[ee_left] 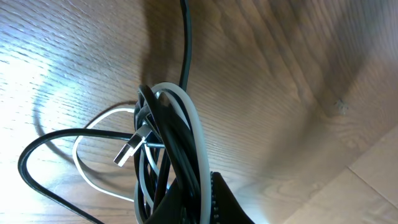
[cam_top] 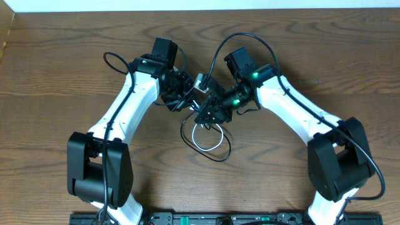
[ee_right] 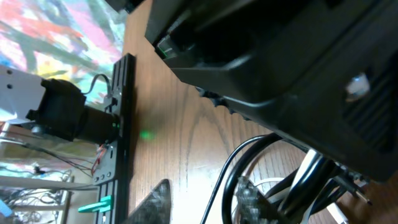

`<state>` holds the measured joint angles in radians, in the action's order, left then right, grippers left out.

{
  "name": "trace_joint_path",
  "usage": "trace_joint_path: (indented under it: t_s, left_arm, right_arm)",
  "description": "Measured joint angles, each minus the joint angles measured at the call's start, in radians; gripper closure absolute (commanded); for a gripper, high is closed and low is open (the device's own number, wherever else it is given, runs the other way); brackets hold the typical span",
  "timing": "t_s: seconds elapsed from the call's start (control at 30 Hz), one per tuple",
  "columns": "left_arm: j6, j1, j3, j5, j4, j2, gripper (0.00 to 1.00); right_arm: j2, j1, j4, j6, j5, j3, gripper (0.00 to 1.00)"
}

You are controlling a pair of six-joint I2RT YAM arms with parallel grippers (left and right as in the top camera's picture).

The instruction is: Untangle cables

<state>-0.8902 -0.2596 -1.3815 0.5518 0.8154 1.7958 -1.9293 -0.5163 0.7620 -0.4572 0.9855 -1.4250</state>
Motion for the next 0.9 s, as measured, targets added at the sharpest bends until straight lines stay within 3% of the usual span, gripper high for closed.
trace_joint_path:
  t_s: [0.03, 0.07, 0.1, 0.33, 0.53, 0.9]
  left_arm:
    - [0.000, 0.000, 0.000, -0.002, 0.000, 0.000, 0.93]
    - [0.000, 0.001, 0.000, -0.002, 0.000, 0.000, 0.92]
    - [0.000, 0.001, 0.000, -0.003, 0.000, 0.000, 0.93]
    - [0.000, 0.004, 0.000, -0.041, -0.006, 0.000, 0.92]
    - [-0.004, 0.044, 0.000, -0.077, -0.014, 0.000, 0.92]
    - [-0.004, 0.121, 0.000, -0.138, -0.012, 0.000, 0.92]
  right_arm:
    - [-0.005, 0.001, -0.002, 0.000, 0.012, 0.000, 0.83]
    - [-0.008, 0.002, -0.005, 0.000, 0.023, 0.000, 0.96]
    - [-0.010, 0.002, -0.008, -0.001, 0.029, 0.000, 0.99]
    - [-0.011, 0.008, 0.045, -0.005, 0.086, 0.000, 0.99]
    - [-0.002, 0.009, 0.157, -0.130, 0.189, 0.008, 0.99]
    - [0.132, 0.009, 0.165, -0.271, 0.368, 0.008, 0.99]
